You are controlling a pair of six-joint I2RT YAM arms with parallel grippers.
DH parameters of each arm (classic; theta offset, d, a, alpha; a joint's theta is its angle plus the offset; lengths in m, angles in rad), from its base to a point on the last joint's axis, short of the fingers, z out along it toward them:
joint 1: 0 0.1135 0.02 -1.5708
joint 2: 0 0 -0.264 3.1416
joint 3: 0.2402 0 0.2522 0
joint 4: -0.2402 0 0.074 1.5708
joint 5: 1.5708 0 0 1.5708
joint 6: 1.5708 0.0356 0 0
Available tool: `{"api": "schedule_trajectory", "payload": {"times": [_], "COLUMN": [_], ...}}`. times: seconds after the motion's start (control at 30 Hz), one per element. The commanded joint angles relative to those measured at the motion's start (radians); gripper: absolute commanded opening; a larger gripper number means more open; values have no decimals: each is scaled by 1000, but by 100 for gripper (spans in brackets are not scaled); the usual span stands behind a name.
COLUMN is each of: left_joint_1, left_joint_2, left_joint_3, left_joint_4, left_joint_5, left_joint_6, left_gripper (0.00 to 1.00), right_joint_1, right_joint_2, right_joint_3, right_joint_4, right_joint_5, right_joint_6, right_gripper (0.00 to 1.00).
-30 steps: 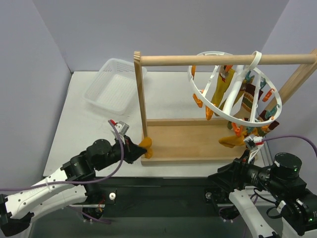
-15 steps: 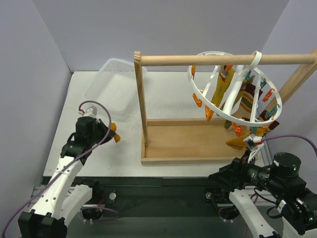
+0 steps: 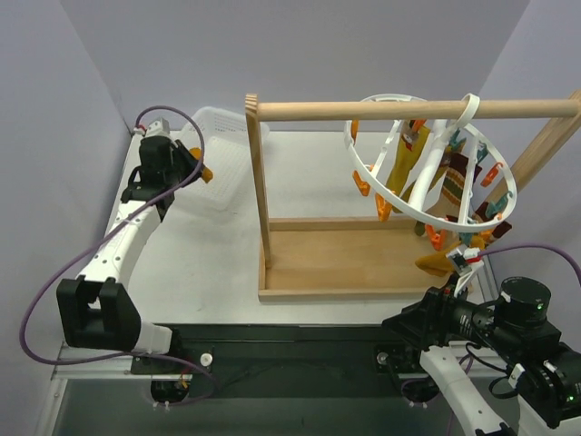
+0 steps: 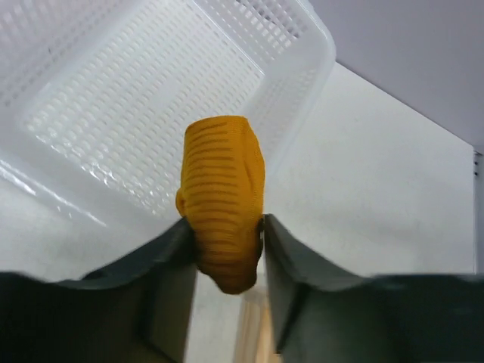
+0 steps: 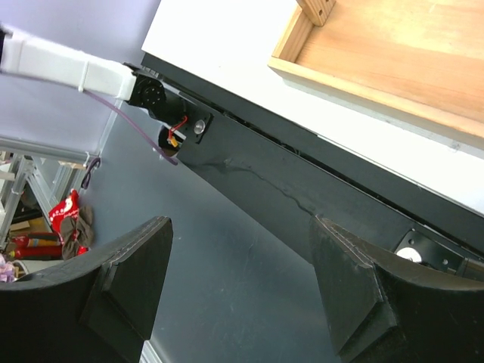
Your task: Remove the socks clipped to the hanger
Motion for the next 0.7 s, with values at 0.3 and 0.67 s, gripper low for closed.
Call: {"api": "schedule_trajectory", "payload": {"times": [0.3, 0.67], "left_joint_1": [-8, -169], "left_joint_2": [-47, -549], "left_joint_3": [49, -258], "left_joint_4": [-3, -149], "left_joint_5": [43, 32], "left_joint_6": [51, 71], "left_gripper": [88, 78], "right_joint_1": [5, 6], "right_joint_2": [1, -11], "right_joint_3": [27, 56], "right_joint_4": [-16, -24], "right_joint_5": [31, 149], "right_joint_6": [26, 73], "right_gripper": [73, 73]}}
